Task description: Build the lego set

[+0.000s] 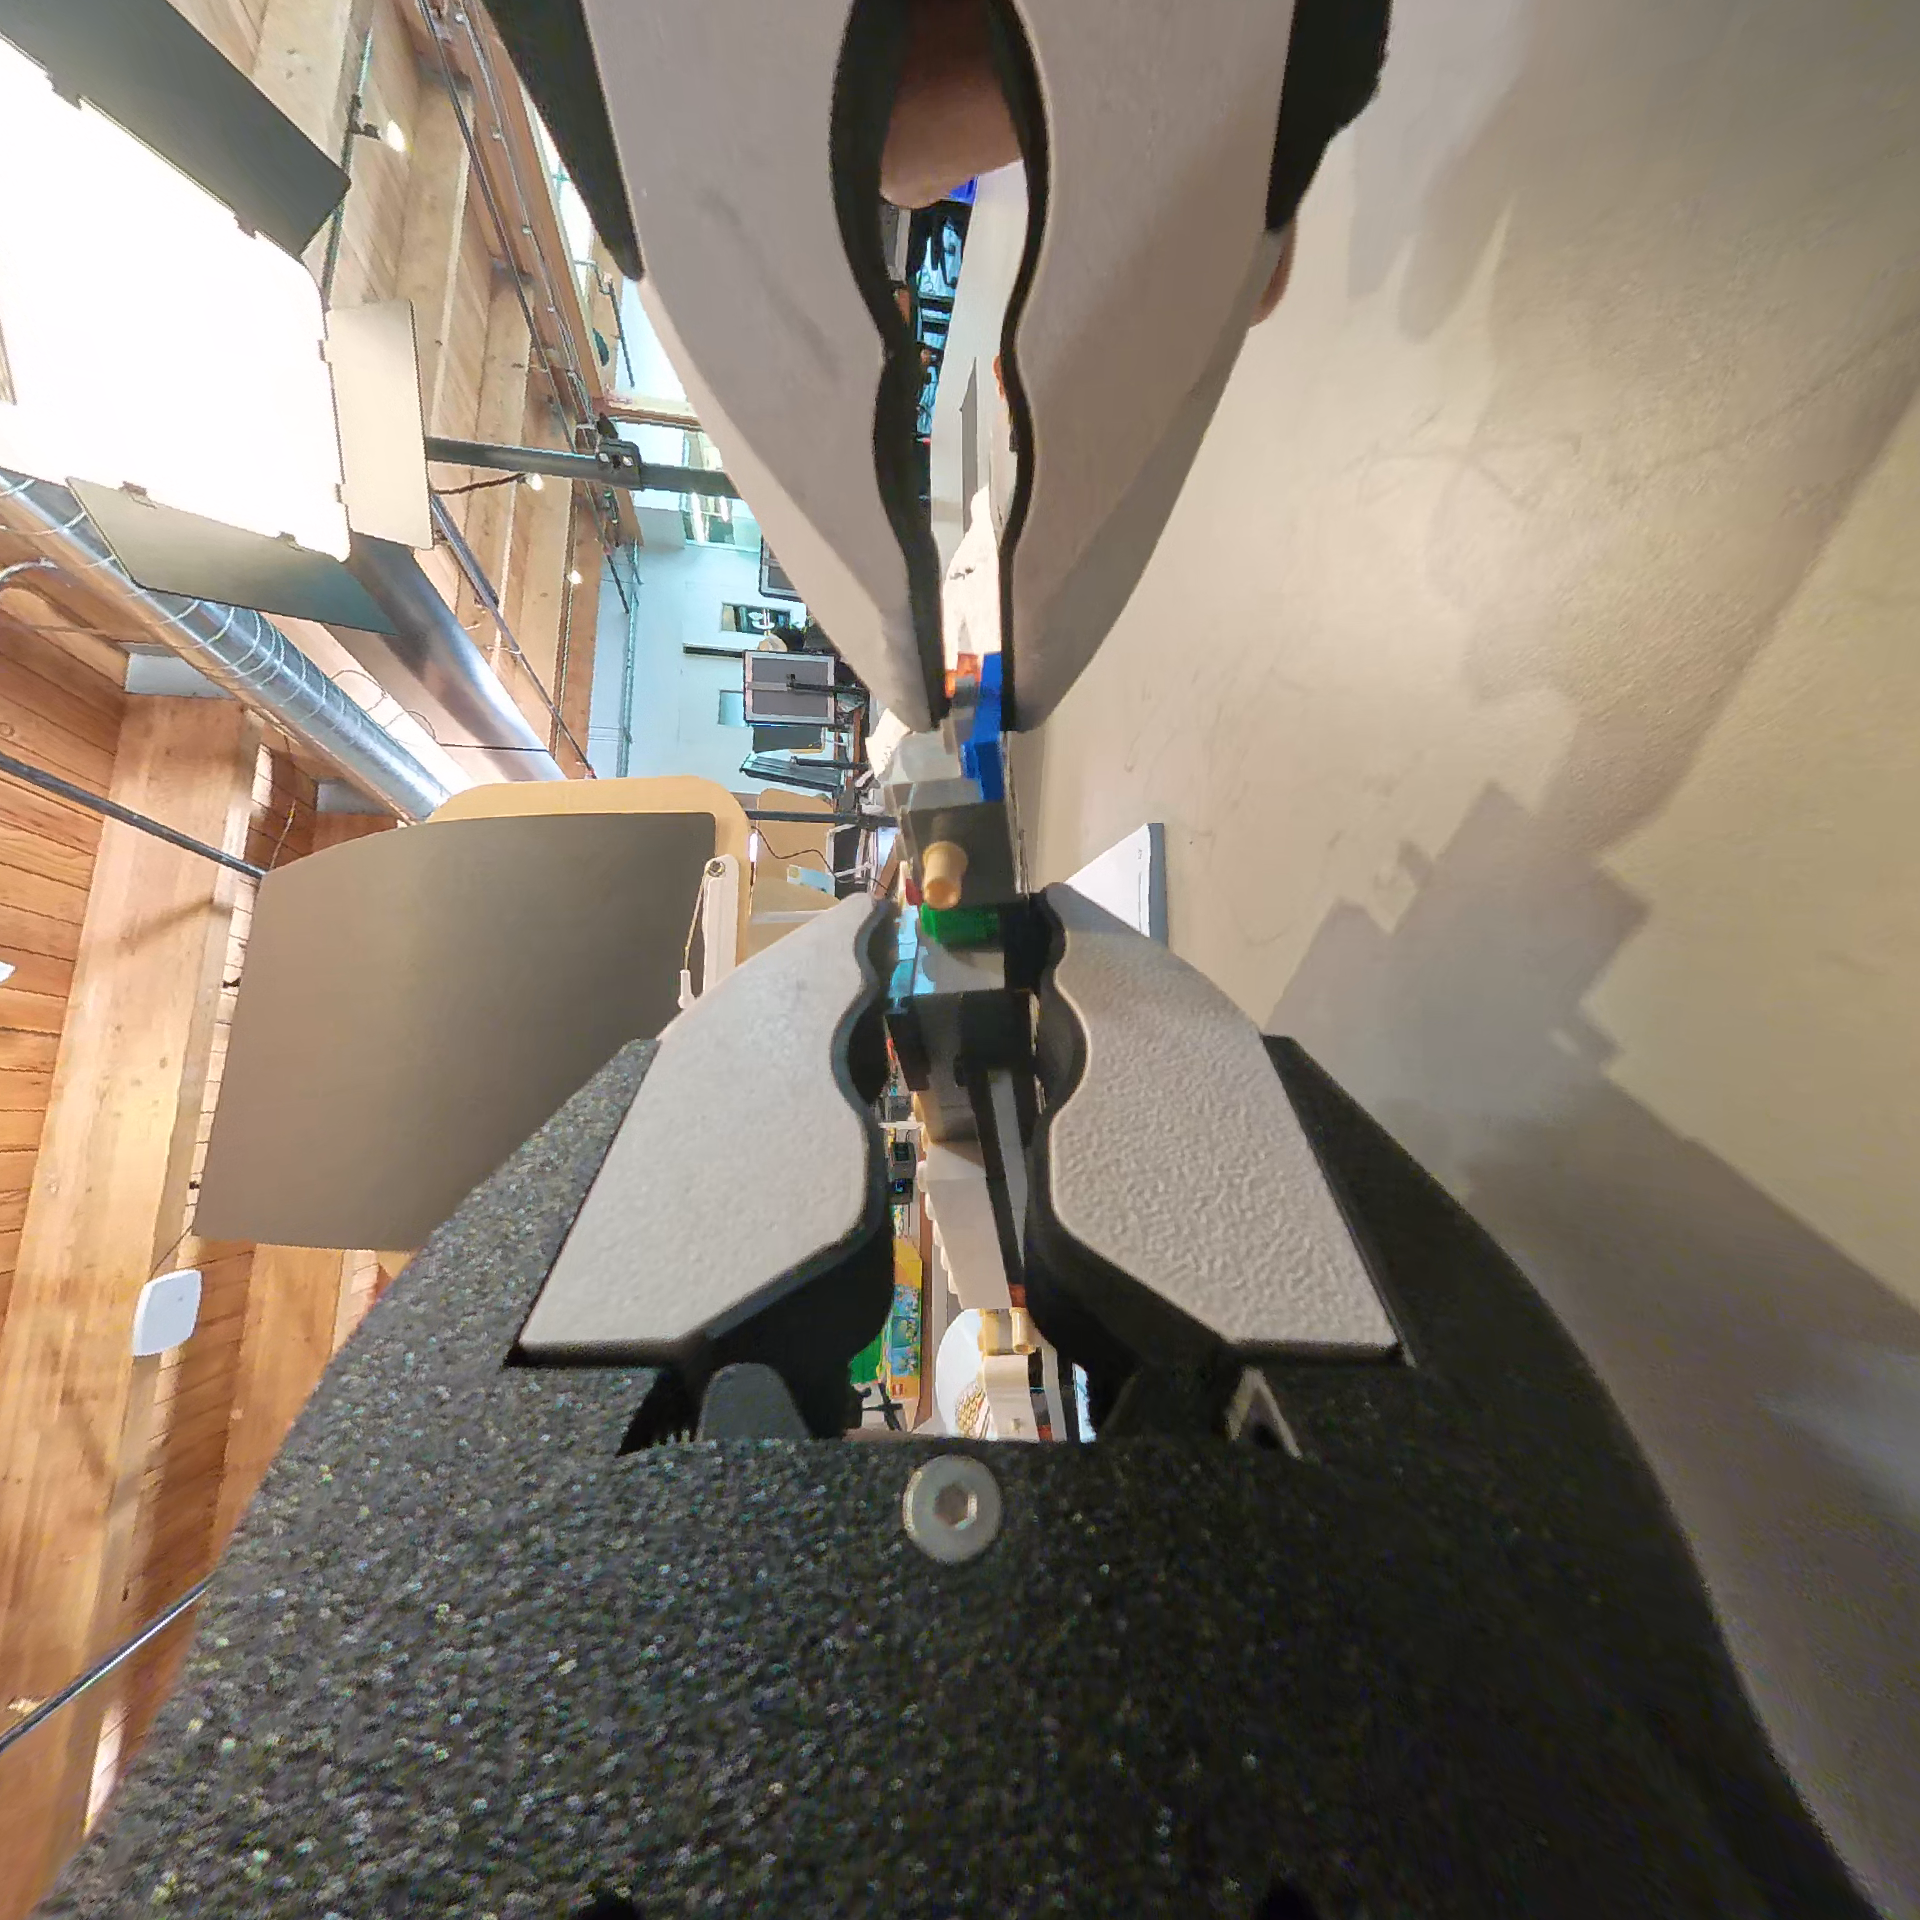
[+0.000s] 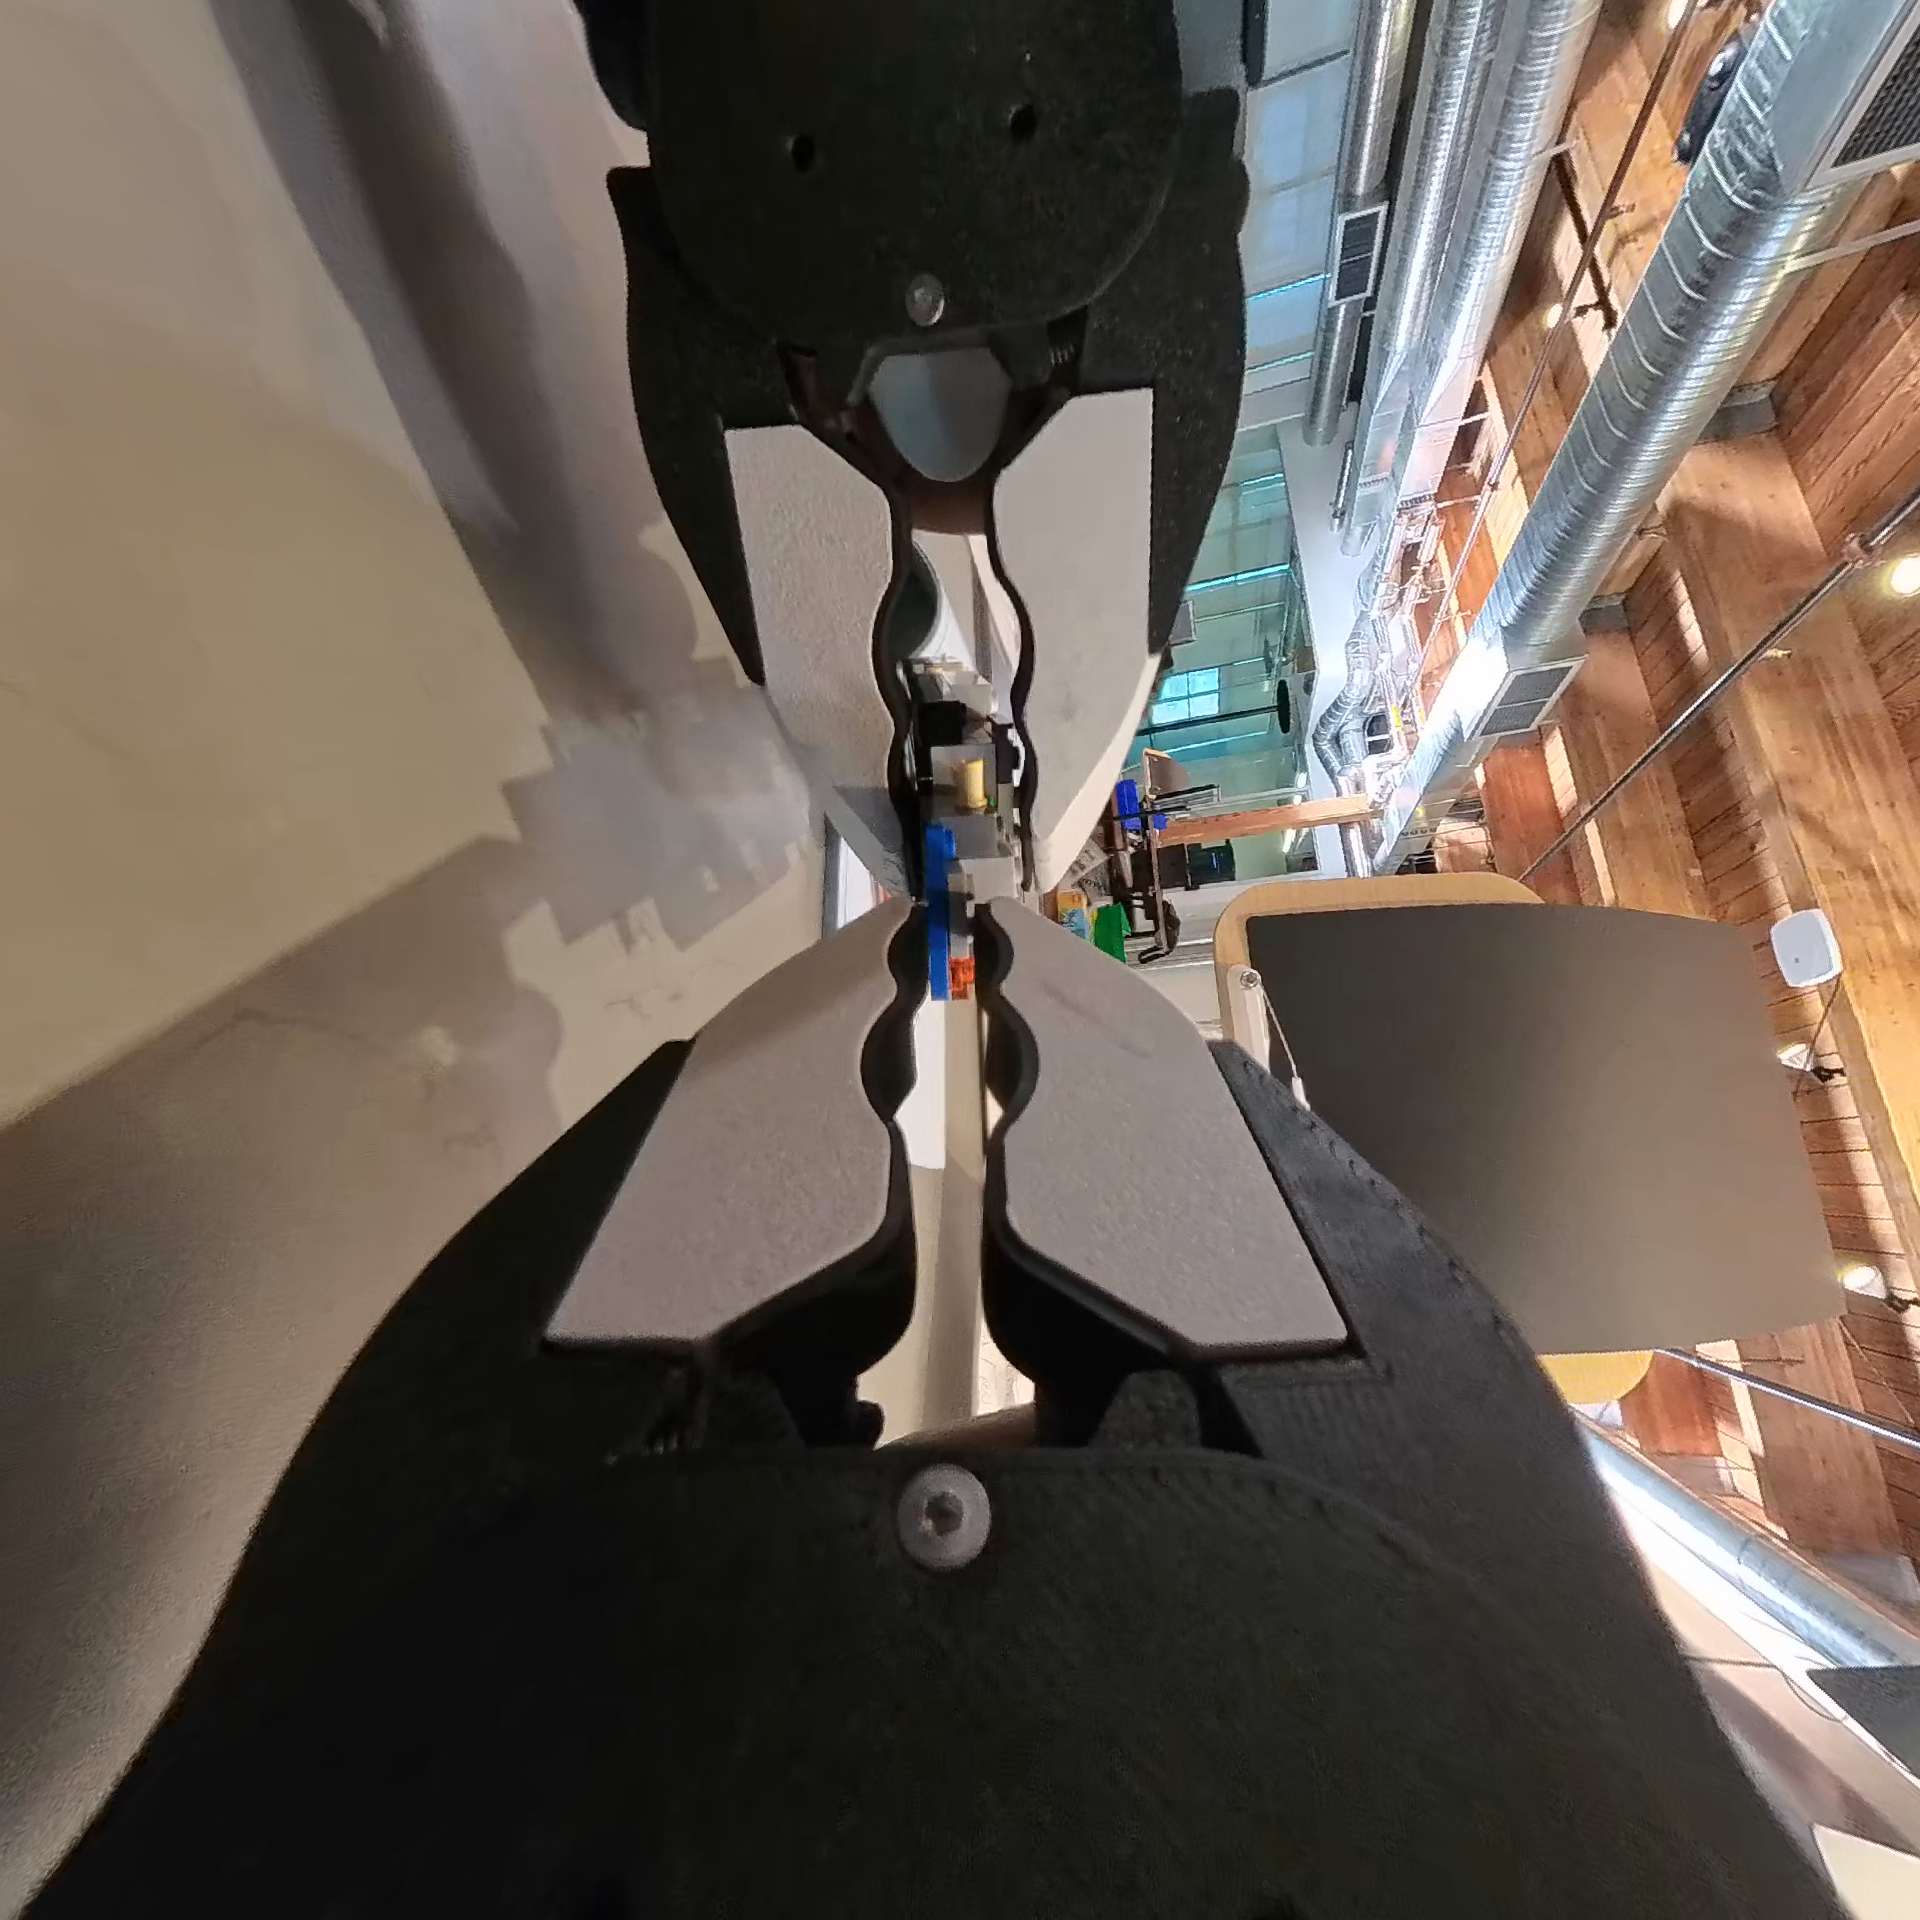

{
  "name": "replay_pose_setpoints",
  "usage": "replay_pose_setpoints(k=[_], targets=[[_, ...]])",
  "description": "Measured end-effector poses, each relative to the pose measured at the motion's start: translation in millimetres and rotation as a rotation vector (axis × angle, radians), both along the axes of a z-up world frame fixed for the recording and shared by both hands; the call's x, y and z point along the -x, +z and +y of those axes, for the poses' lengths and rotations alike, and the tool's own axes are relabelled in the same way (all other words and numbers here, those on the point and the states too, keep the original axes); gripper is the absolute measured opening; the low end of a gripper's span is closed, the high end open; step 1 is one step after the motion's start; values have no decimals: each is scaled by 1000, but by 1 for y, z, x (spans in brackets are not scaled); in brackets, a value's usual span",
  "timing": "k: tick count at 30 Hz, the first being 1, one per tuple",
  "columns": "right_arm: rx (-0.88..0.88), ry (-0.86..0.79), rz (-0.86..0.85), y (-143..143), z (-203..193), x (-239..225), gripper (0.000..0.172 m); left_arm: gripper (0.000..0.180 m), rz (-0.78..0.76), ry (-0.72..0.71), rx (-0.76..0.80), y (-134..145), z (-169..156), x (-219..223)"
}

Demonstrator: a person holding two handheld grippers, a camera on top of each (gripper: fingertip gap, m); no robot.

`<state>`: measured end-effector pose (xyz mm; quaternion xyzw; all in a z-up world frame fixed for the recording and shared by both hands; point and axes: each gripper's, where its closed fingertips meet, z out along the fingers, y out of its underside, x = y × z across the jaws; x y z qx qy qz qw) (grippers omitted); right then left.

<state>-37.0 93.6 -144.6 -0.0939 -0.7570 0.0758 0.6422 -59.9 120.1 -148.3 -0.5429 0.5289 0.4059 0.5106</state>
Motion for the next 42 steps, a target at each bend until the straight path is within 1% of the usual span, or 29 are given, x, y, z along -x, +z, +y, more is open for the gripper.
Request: replay_pose_setpoints(k=[15,21,26,38,42], targets=[[60,5,-58,-3,0,-1,7,25,20,4,13,-11,-23,-6],[108,1,-20,1,1,1,9,25,-43,3,26,-10,-24,-6],[152,-15,1,5,4,2,20,25,-87,2,47,-13,-23,-5],[228,-18,14,11,8,1,19,25,-190,-8,57,-9,-24,-5],[230,-20,1,9,10,0,16,25,-208,-9,55,-8,-24,-4]])
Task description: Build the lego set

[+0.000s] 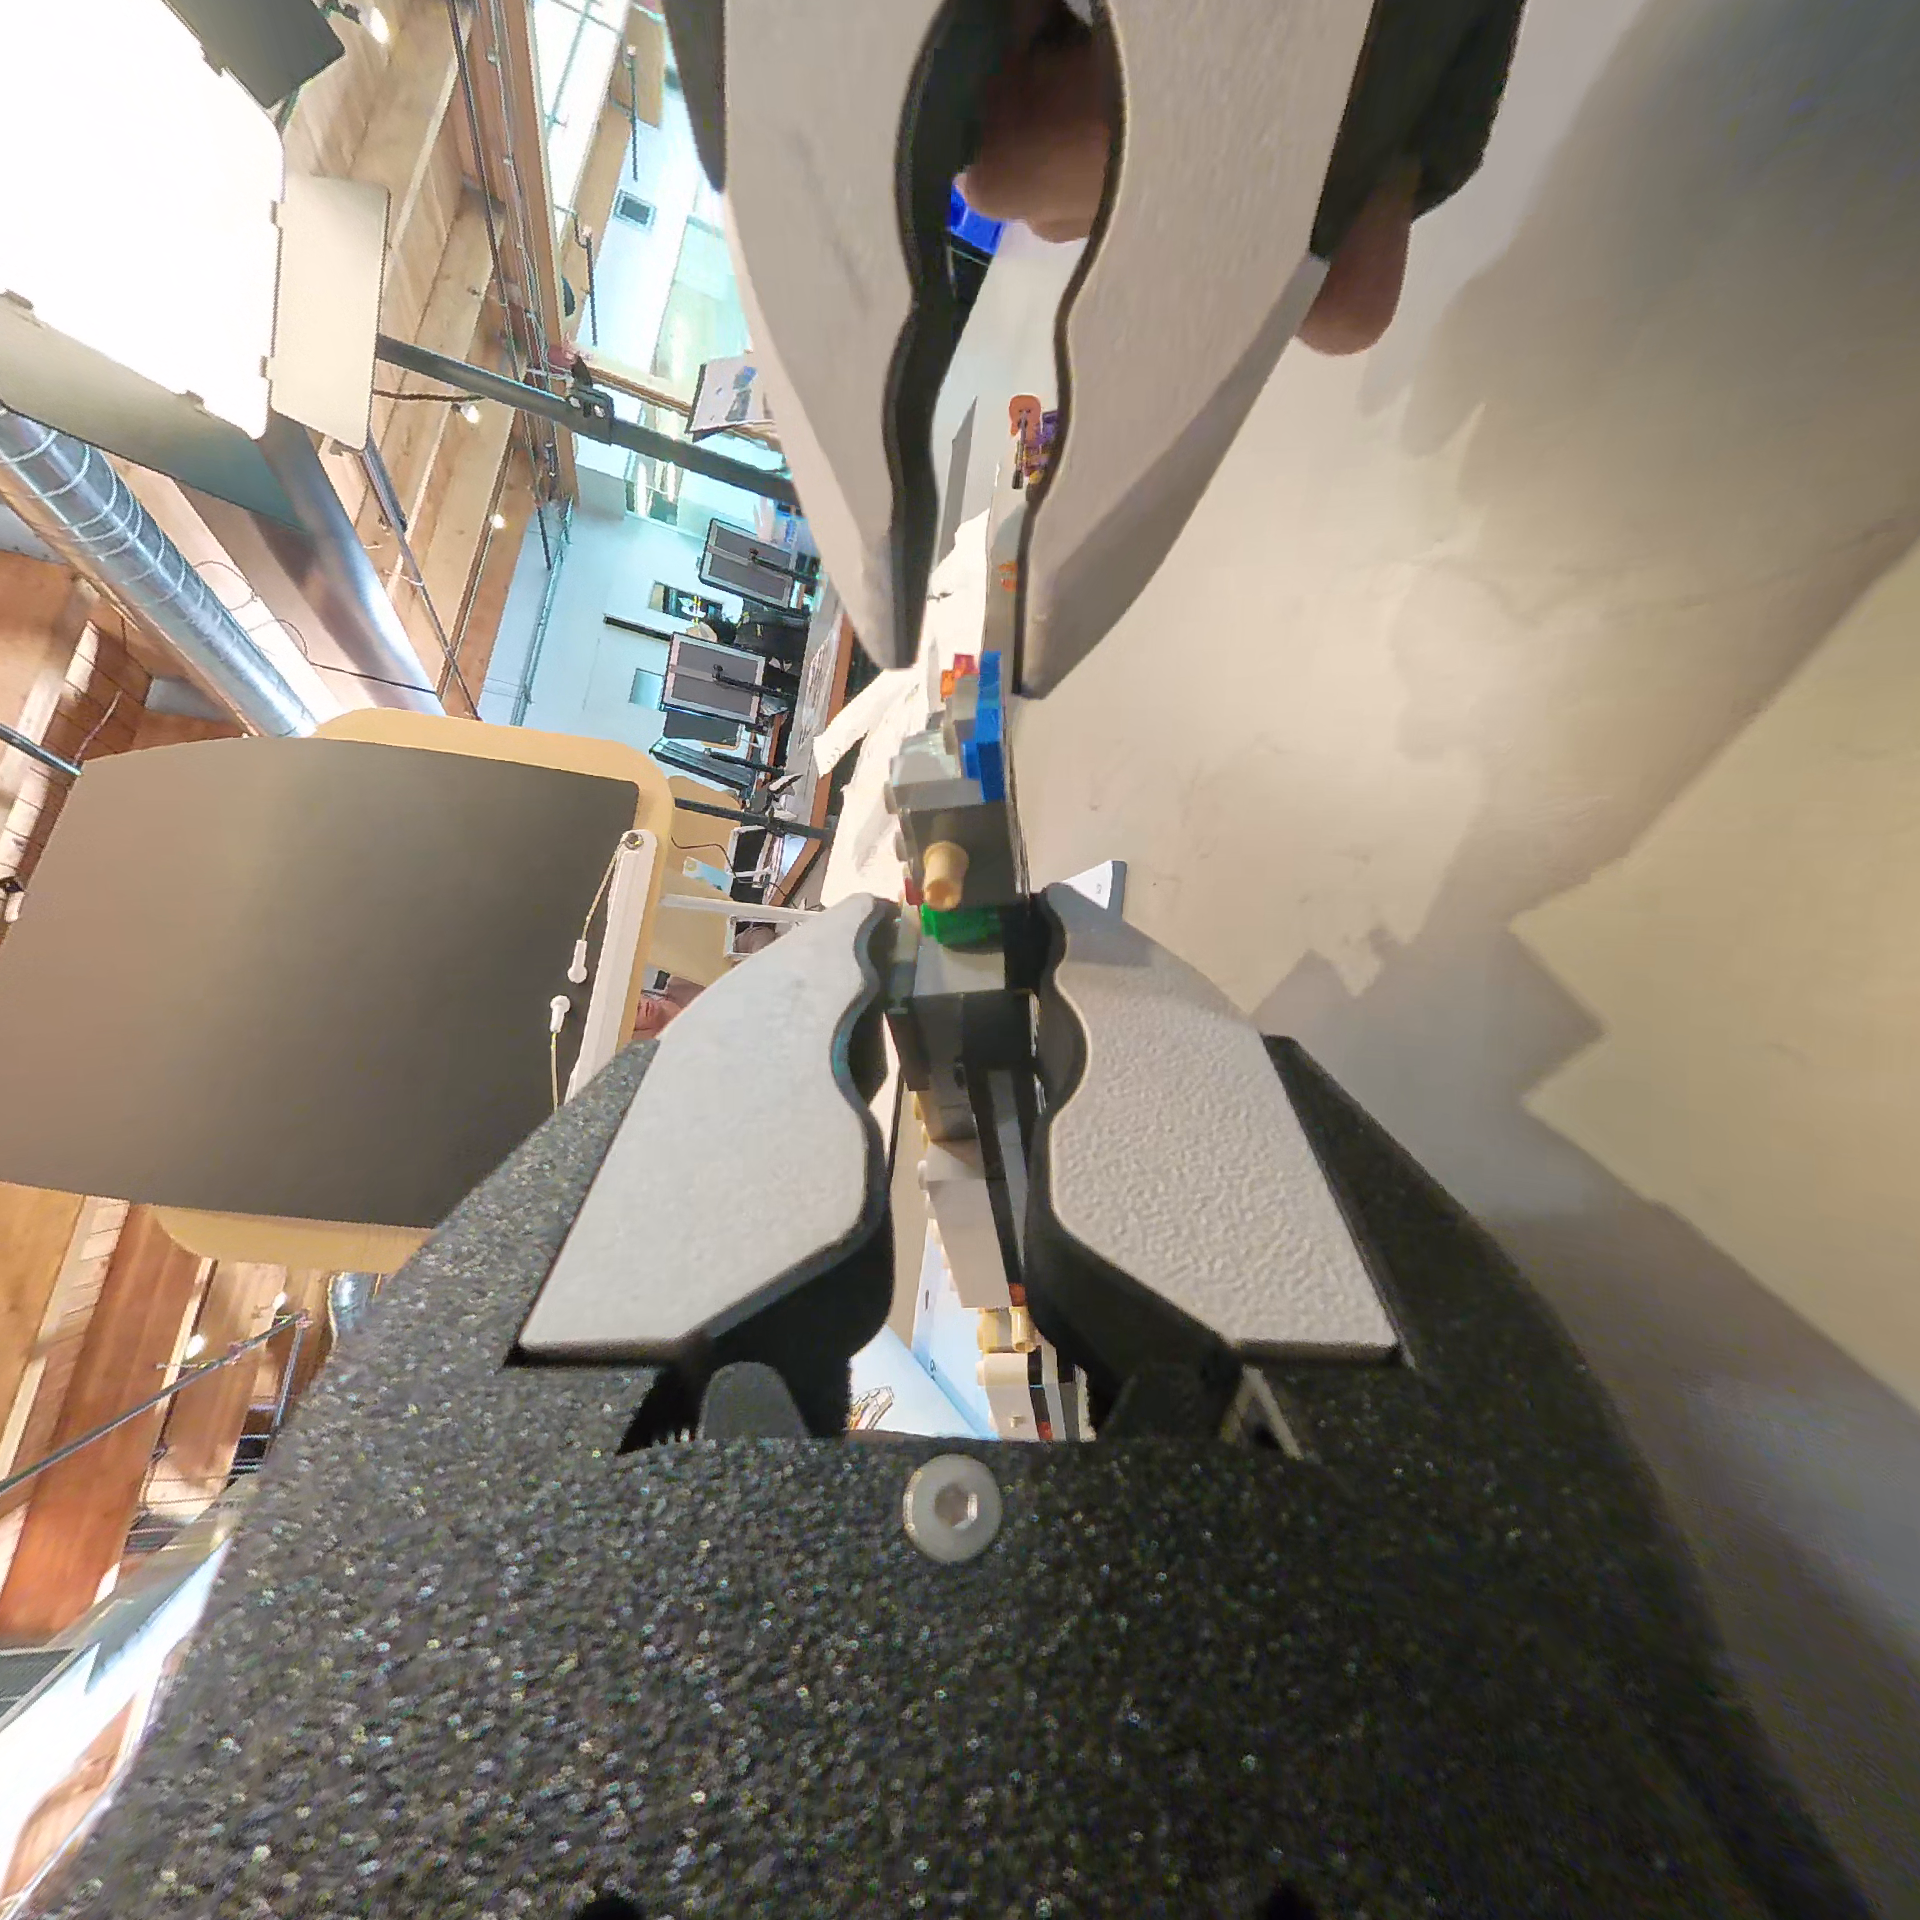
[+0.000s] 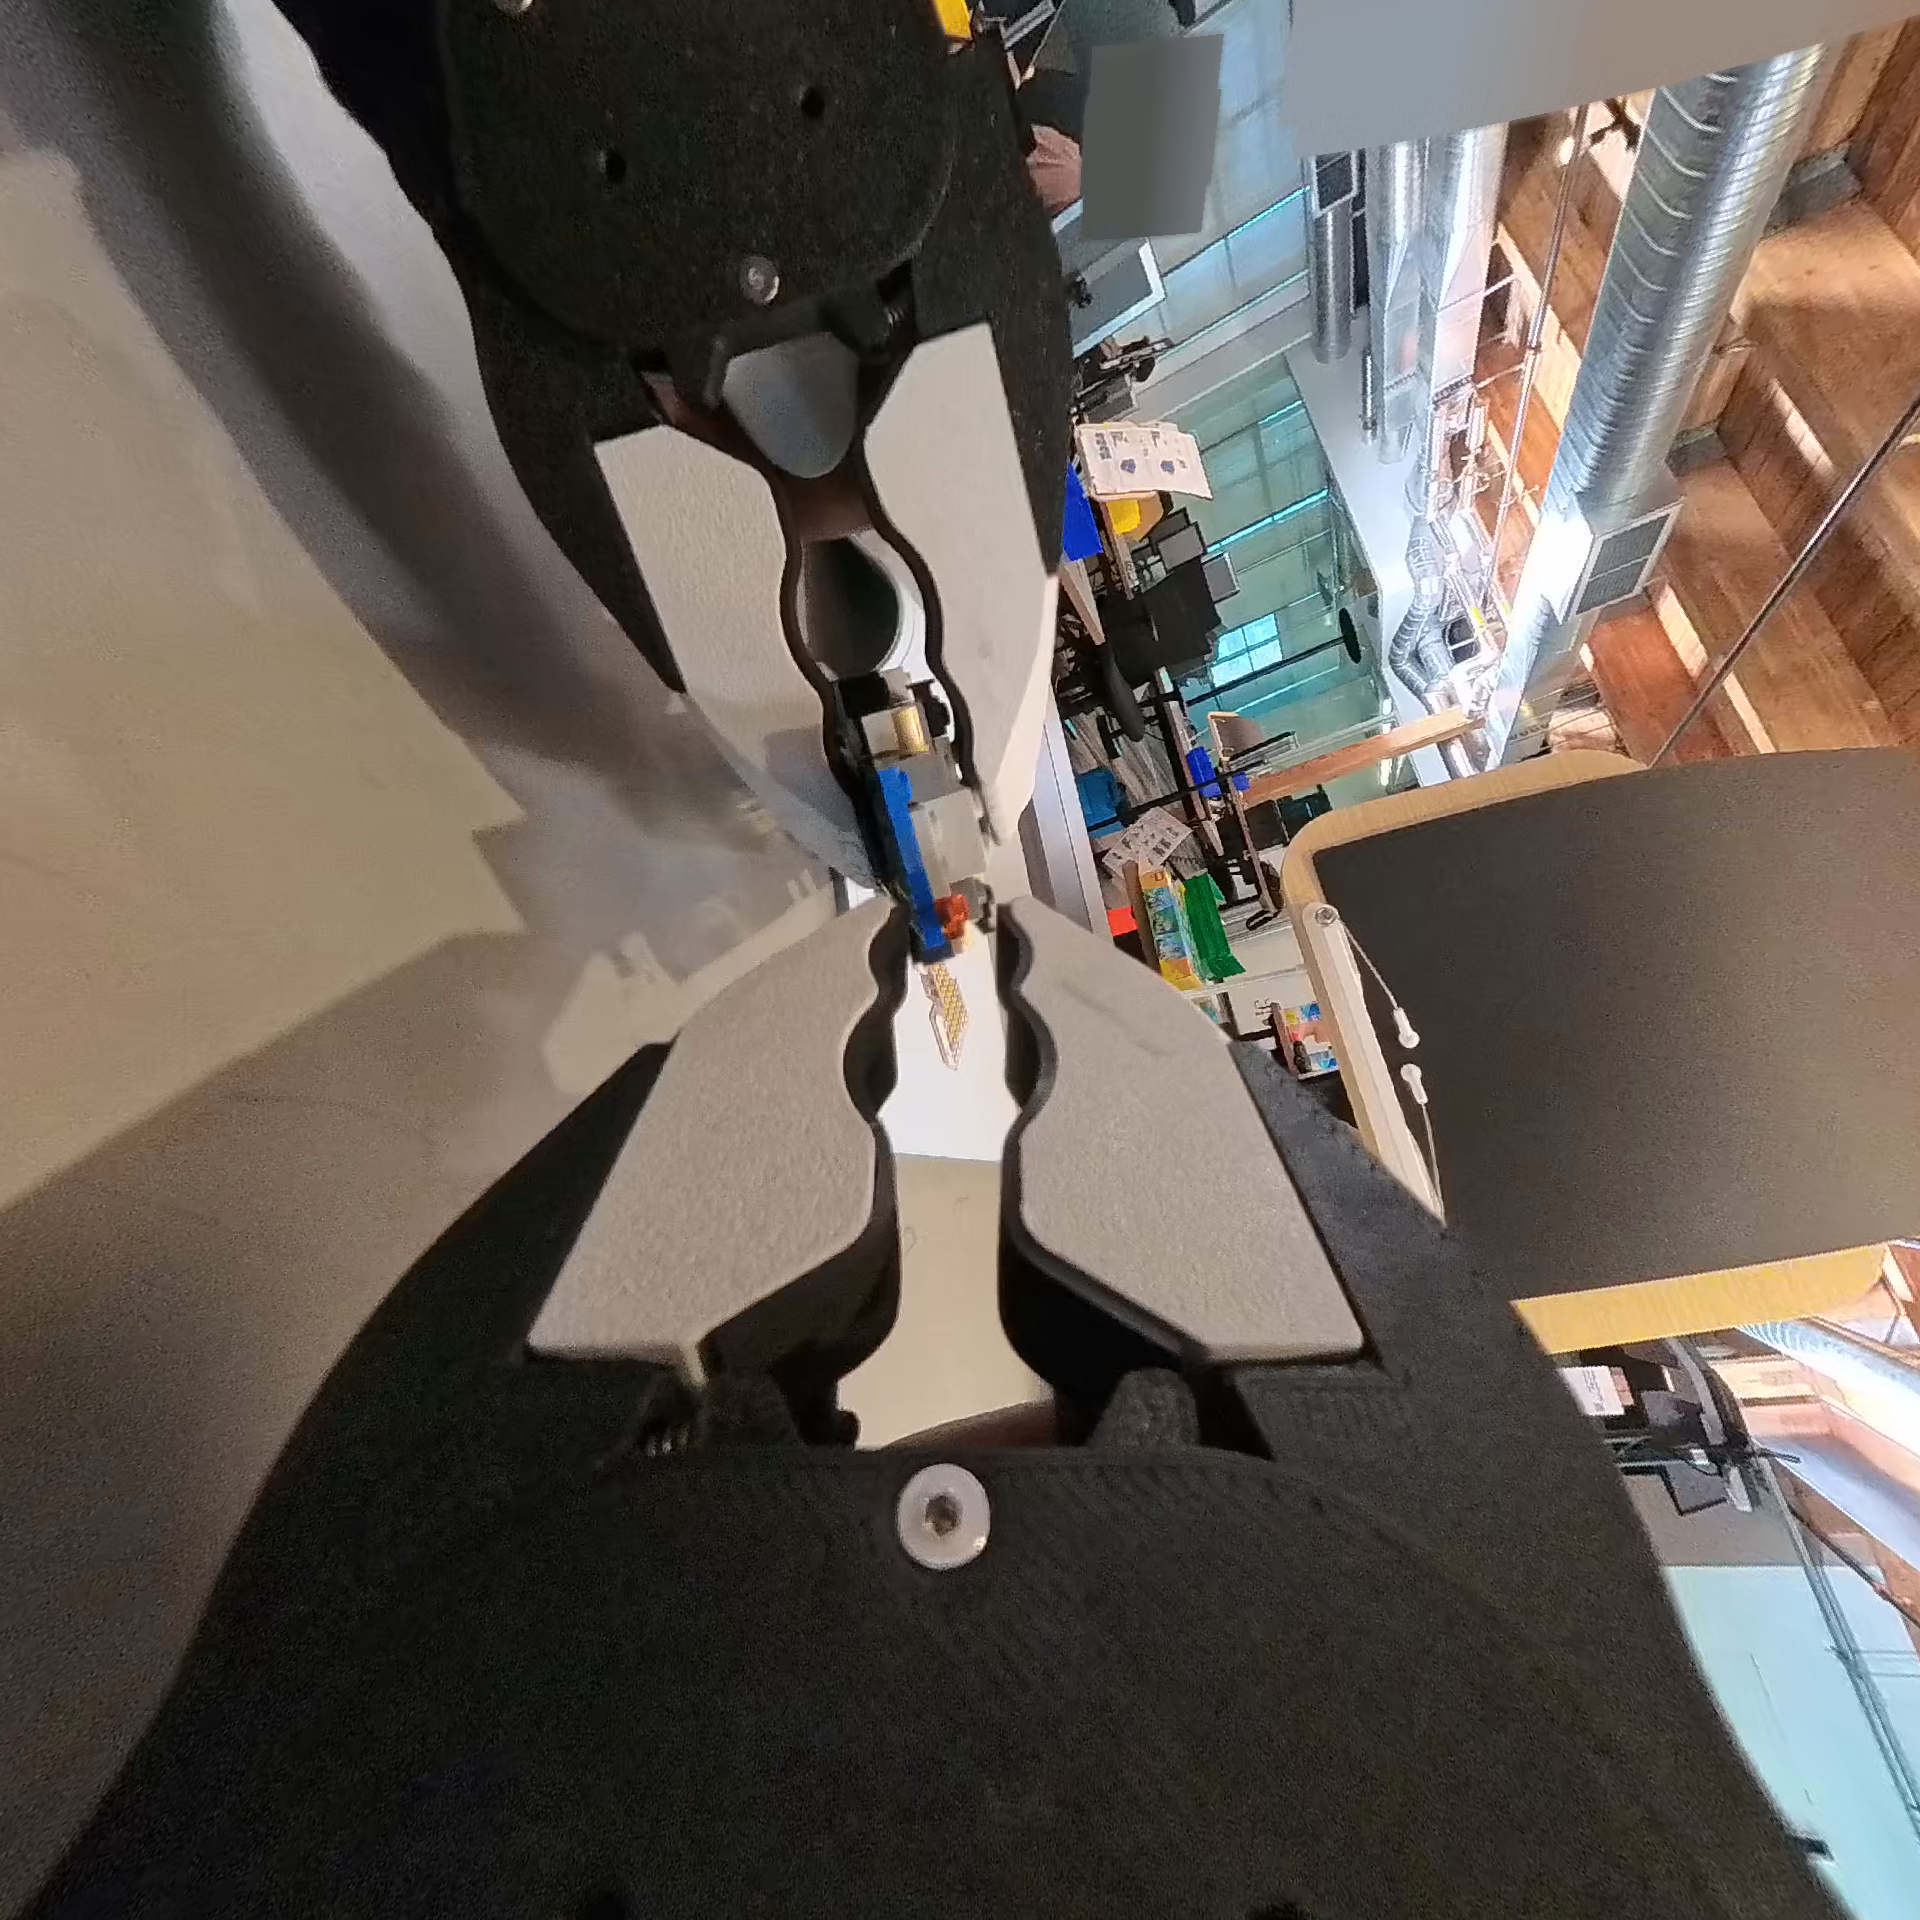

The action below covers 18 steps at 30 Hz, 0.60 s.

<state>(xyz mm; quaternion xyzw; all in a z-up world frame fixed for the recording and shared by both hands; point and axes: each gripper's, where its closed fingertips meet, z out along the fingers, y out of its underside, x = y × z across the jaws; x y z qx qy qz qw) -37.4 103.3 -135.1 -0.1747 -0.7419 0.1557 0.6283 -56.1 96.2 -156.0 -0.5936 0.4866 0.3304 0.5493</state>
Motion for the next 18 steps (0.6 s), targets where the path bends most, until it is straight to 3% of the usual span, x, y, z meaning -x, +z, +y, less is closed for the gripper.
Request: replay_pose_setpoints(k=[18], targets=[[-122,19,-5,-4,-3,-2,9,25,82,-12,-16,-1,-2,-4]])
